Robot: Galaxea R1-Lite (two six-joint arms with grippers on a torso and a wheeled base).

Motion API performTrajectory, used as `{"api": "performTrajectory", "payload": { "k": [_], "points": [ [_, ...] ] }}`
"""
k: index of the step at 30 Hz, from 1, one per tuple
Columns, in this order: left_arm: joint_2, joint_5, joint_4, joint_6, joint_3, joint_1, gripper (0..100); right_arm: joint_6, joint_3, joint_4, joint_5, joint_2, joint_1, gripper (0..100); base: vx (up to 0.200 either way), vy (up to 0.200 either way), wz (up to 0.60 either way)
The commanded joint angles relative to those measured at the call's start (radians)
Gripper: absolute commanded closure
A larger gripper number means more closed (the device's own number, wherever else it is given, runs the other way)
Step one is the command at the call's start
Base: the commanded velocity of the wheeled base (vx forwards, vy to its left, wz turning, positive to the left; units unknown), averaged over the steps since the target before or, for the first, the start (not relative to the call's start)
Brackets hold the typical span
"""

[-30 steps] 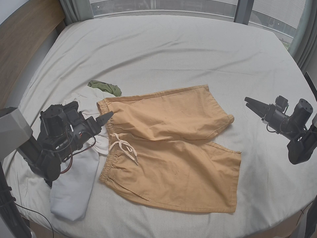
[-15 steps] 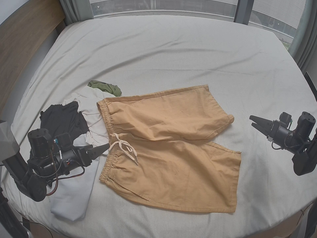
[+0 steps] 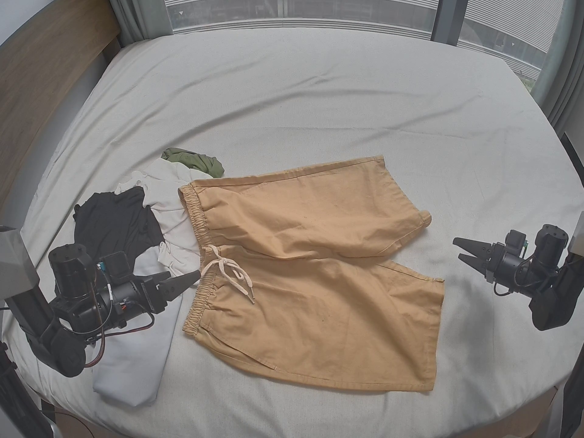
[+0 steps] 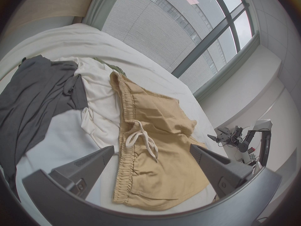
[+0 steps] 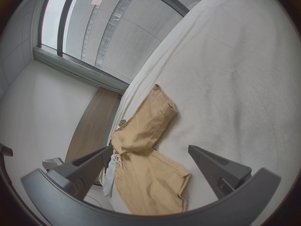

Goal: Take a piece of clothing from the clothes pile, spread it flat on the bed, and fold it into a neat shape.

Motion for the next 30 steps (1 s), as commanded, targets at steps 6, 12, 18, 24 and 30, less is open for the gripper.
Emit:
{"api": "performTrajectory", "payload": {
  "k": [6,12,18,24,30],
  "points": [
    [0.090,0.001,-0.085,0.000,0.018,0.003,0,-0.049,0.009,0.001,0.002,0.103,0.007,0,0.000,0.000,0.00],
    [0.087,0.000,-0.087,0.000,0.029,0.000,0,-0.067,0.011,0.001,0.002,0.134,0.019,0,0.000,0.000,0.00],
    [0.087,-0.002,-0.087,0.000,0.032,-0.011,0,-0.069,0.003,0.001,0.000,0.151,0.043,0,0.000,0.000,0.00],
    [0.084,-0.002,-0.089,0.000,0.035,-0.017,0,-0.071,-0.018,-0.001,0.000,0.188,0.048,0,0.000,0.000,0.00],
    [0.083,-0.002,-0.090,0.000,0.035,-0.018,0,-0.071,-0.032,-0.013,0.000,0.212,0.053,100,0.000,0.000,0.00]
  ]
}}
